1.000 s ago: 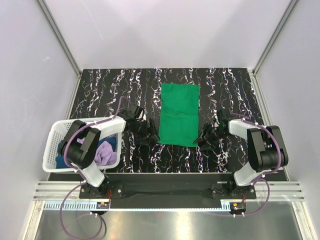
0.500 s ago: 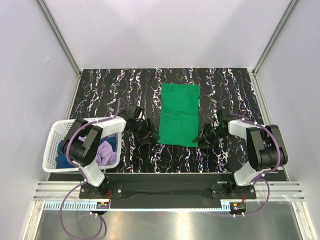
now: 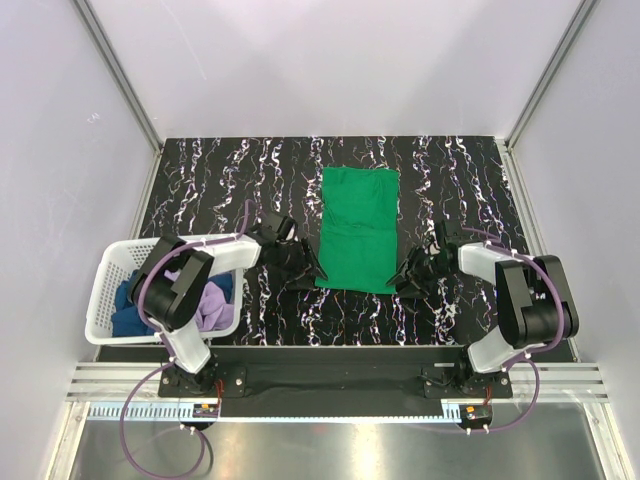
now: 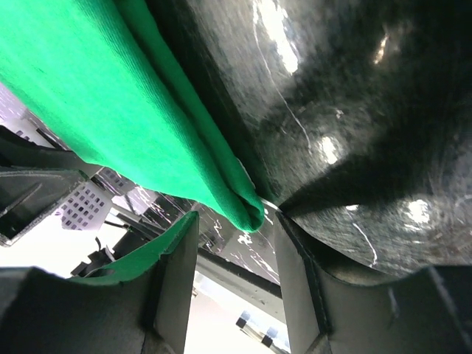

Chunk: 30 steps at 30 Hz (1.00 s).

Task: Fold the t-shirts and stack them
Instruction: Fold the tshirt

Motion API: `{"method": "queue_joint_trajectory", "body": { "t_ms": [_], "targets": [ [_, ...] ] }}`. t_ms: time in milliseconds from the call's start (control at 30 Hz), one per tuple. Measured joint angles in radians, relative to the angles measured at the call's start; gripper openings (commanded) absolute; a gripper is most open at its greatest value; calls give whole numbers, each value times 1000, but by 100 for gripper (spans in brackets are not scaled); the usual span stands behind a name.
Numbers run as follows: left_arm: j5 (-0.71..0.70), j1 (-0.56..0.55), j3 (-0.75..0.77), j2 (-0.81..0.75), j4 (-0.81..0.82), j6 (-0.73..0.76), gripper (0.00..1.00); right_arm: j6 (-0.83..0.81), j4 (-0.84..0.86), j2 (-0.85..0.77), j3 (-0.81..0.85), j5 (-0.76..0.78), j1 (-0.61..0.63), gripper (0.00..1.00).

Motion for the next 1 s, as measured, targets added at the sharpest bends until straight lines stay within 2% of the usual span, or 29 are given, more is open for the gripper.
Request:
{"method": "queue_joint_trajectory", "body": {
  "t_ms": [267, 467, 567, 633, 700, 900, 967, 1000],
  "targets": [
    [3, 6, 4, 14, 13, -16, 53, 0, -2, -21, -13, 15, 0, 52],
    [9, 8, 21, 51, 31, -18, 28, -1, -2, -23, -13, 14, 0, 58],
    [5, 11, 21, 56, 30, -11, 19, -3, -2, -21, -11, 10, 0, 58],
    [2, 11, 20, 57, 30, -6, 17, -5, -2, -17, -10, 5, -1, 56],
    [2, 11, 20, 57, 31, -1, 9, -5, -2, -12, -10, 3, -1, 55],
    [7, 11, 21, 57, 33, 10, 5, 3, 15, 35, 2, -42, -1, 50],
    [8, 11, 23, 58, 31, 14, 0, 10, 26, 58, 9, -64, -2, 49],
    [8, 11, 26, 60, 29, 18, 0, 12, 31, 65, 11, -73, -2, 46]
  ]
}}
